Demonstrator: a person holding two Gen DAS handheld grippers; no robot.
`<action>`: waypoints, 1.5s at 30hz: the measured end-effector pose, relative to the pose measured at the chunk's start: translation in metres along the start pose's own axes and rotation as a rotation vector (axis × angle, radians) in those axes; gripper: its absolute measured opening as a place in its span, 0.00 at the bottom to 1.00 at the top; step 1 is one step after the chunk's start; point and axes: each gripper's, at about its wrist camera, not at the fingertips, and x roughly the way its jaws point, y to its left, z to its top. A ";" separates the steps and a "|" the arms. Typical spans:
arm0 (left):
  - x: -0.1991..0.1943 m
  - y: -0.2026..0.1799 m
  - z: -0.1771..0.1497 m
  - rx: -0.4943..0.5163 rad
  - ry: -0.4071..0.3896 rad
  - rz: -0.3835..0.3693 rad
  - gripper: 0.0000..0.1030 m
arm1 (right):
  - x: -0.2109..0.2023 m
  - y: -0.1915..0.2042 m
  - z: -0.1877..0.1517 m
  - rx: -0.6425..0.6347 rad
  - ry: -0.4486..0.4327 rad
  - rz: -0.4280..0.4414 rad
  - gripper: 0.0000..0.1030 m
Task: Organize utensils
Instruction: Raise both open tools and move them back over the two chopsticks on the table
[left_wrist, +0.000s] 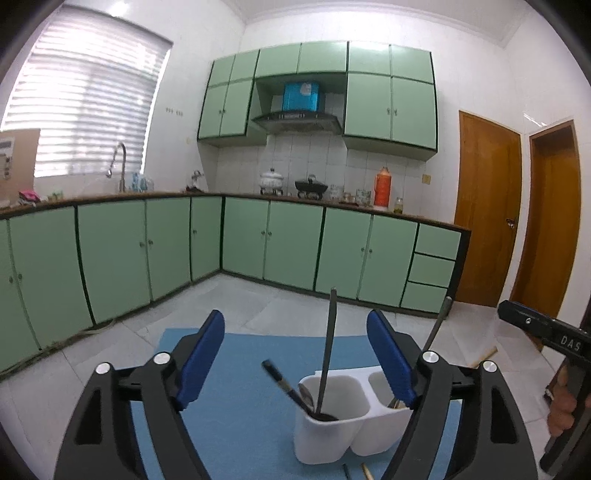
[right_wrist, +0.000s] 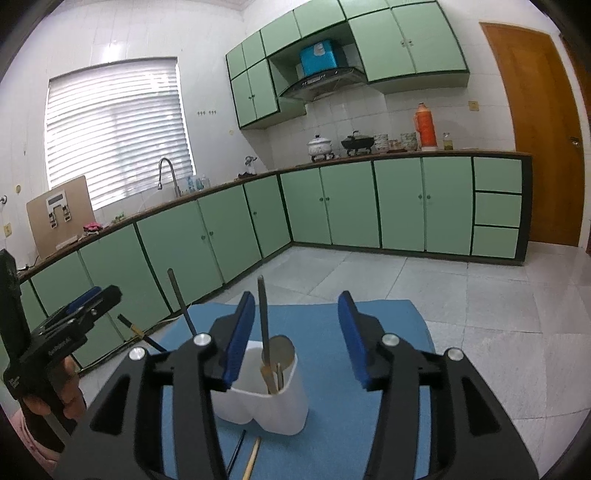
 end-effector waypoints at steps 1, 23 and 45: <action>-0.006 0.000 -0.003 0.007 -0.011 0.007 0.79 | -0.008 -0.002 -0.005 0.004 -0.012 -0.002 0.48; -0.118 -0.021 -0.163 0.089 0.153 0.052 0.94 | -0.096 0.050 -0.186 -0.101 0.061 -0.097 0.93; -0.150 -0.008 -0.239 0.065 0.252 0.097 0.94 | -0.104 0.090 -0.281 -0.085 0.134 -0.127 0.60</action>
